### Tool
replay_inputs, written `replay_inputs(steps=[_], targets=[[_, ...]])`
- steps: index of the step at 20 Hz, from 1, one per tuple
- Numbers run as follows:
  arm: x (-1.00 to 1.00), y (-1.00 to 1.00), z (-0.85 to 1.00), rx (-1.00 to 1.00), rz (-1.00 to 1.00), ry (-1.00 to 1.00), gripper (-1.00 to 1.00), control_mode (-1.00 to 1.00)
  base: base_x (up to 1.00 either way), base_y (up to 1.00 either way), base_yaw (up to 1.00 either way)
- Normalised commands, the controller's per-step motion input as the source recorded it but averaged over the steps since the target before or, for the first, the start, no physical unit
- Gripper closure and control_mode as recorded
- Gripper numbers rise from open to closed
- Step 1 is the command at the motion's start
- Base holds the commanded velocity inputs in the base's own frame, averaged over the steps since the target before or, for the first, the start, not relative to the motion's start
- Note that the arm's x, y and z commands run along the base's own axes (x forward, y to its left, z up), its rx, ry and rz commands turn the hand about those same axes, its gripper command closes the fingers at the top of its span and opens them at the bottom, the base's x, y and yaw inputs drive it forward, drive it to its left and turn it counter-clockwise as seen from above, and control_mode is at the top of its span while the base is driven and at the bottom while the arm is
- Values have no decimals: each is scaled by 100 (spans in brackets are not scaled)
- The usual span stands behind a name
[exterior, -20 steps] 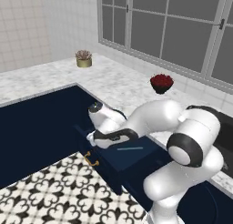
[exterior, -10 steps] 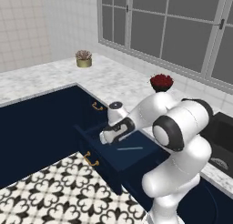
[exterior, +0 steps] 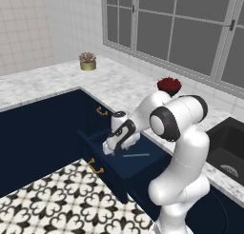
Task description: Take a straw from the drawer in front and place it inside the glass cup on the dining counter.
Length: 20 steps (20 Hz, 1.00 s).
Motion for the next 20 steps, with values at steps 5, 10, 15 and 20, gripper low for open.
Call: replay_inputs(steps=[5,10,15,20], targets=[[0,40,-38,9,6,0,-100,-100,0,0,0],[-16,63,-20,9,9,0,-100,-100,0,0,0],[-29,97,-6,4,6,2,-100,-100,0,0,0],[-47,100,0,0,2,3,-100,-100,0,0,0]])
